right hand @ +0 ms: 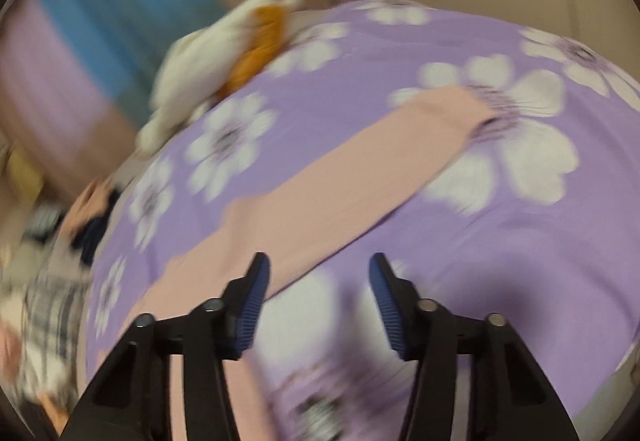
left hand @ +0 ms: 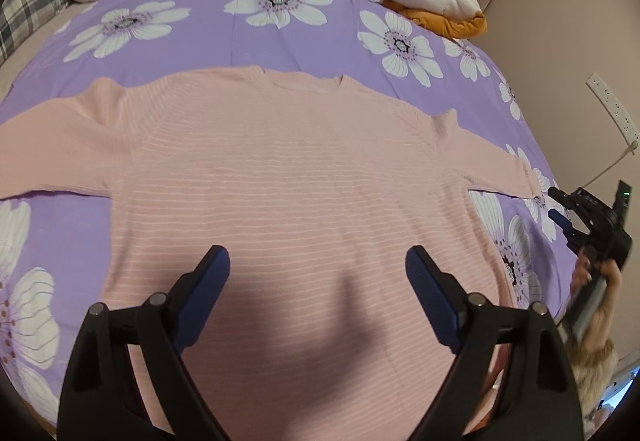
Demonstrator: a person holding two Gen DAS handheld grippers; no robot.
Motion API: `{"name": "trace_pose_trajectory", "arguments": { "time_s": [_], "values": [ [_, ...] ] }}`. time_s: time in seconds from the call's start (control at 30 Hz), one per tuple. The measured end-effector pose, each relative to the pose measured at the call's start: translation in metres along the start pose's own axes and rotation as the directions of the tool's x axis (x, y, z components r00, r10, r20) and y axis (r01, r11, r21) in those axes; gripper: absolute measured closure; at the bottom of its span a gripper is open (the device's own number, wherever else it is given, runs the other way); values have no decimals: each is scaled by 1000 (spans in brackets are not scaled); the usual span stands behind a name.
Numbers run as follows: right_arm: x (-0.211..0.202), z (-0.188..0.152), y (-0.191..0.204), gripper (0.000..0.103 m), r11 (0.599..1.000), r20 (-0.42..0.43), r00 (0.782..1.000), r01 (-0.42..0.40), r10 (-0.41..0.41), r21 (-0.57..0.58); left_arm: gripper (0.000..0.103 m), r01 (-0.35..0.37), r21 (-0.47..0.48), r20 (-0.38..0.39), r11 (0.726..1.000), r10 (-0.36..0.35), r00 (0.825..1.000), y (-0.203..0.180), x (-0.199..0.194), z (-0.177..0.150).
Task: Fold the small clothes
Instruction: 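Grasp the pink sweater's sleeve cuff with the right gripper, then fold the held sleeve across the sweater body with the right gripper, release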
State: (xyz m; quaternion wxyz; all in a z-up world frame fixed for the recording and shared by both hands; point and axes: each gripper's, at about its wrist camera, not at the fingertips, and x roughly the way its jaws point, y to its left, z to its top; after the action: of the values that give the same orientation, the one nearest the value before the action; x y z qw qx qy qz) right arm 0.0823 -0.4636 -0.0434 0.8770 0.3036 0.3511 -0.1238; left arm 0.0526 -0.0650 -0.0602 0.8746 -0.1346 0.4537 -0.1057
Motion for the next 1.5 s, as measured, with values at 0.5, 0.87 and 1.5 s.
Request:
{"name": "trace_pose_trajectory", "arguments": {
  "time_s": [0.5, 0.87, 1.5],
  "values": [
    [82, 63, -71, 91, 968, -23, 998, 54, -50, 245, 26, -1, -23, -106, 1000, -2, 994, -6, 44, -3],
    [42, 79, -52, 97, 987, 144, 980, 122, -136, 103, 26, 19, -52, -96, 998, -24, 995, 1, 39, 1],
    [-16, 25, 183, 97, 847, 114, 957, -176, 266, -502, 26, -17, -134, 25, 991, 21, 999, 39, -5, 17]
  ]
}}
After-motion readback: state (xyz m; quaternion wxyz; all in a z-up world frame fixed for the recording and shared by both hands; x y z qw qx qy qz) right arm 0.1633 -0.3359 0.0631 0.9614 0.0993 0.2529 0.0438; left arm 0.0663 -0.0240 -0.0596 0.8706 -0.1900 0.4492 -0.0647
